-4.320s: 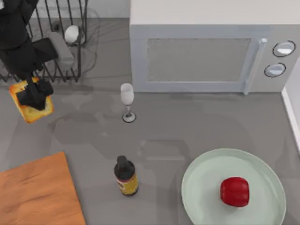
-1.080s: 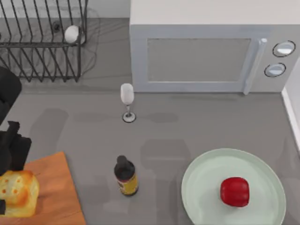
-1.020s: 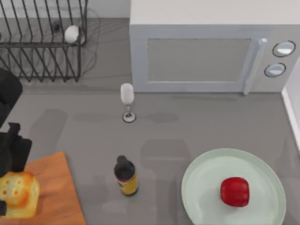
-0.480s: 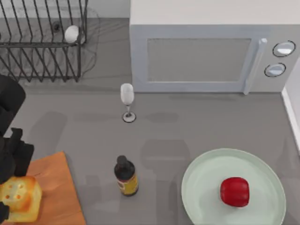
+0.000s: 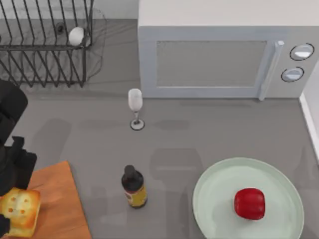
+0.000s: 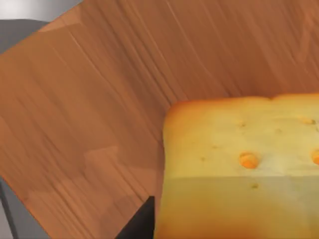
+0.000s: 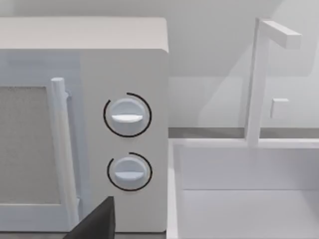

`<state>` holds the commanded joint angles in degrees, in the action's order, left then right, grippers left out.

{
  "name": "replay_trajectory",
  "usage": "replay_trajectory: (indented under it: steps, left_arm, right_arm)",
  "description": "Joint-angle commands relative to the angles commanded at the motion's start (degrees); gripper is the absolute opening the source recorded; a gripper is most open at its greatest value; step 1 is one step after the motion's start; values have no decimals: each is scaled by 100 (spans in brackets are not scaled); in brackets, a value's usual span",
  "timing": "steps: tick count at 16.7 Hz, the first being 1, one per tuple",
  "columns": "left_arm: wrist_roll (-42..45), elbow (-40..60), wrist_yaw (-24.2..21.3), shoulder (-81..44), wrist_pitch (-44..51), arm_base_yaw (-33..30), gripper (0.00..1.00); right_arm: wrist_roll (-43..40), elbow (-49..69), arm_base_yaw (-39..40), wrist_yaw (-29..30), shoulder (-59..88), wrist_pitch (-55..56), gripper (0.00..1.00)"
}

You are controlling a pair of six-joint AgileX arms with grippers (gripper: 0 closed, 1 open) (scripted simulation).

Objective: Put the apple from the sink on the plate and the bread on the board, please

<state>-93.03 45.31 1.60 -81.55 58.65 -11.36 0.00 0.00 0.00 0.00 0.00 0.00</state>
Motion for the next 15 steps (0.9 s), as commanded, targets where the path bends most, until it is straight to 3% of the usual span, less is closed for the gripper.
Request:
replay_trajectory:
  steps: [3, 4, 15]
  left_arm:
    - [0, 0, 0, 0, 0, 0, 98]
    - [0, 0, 0, 0, 0, 0, 100]
    - [186, -48, -9, 182, -119, 9, 100]
  right_arm:
    - [0, 0, 0, 0, 0, 0, 100]
    - [0, 0, 0, 0, 0, 0, 100]
    - [0, 0, 0, 0, 0, 0, 100]
